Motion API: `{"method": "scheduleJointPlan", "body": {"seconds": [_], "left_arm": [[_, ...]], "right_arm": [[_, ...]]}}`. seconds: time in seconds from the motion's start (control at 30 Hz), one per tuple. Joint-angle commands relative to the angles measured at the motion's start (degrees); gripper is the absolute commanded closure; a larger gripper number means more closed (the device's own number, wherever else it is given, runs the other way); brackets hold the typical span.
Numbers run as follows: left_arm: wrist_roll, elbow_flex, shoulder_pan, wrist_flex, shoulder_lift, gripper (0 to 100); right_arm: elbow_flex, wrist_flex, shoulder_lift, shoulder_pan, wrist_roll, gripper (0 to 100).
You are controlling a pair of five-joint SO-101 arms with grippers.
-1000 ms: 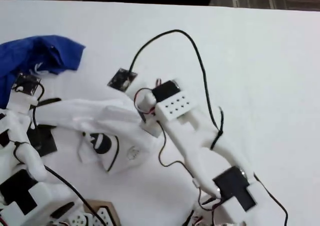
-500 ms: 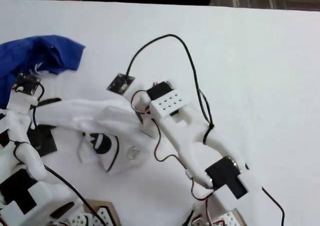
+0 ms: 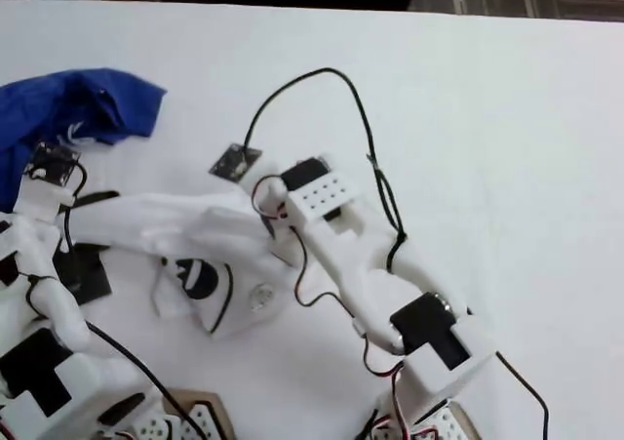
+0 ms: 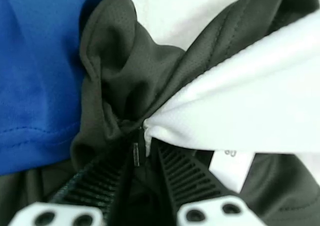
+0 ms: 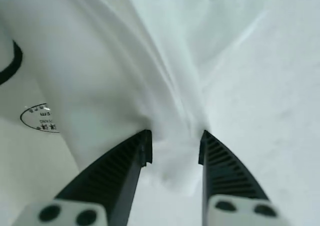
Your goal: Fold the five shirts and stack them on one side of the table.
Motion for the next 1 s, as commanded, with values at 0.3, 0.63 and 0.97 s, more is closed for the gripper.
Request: {"method": "scheduleJointPlan", "body": {"seconds": [0.3, 0.63, 0.97], "left_arm": [[-0.62, -0.66, -0.35, -0.88, -0.09, 98], [-0.62, -0.66, -0.35, -0.88, -0.26, 98], [-0.62, -0.66, -0.35, -0.88, -0.35, 98]], "right_arm": [[-2.55, -0.75, 0.13, -5.93, -0.09, 94.7], [-2.29, 0.84, 0.13, -4.44, -0.44, 87.8], [-2.29, 4.00, 0.04, -4.18, 0.00, 87.8]]}}
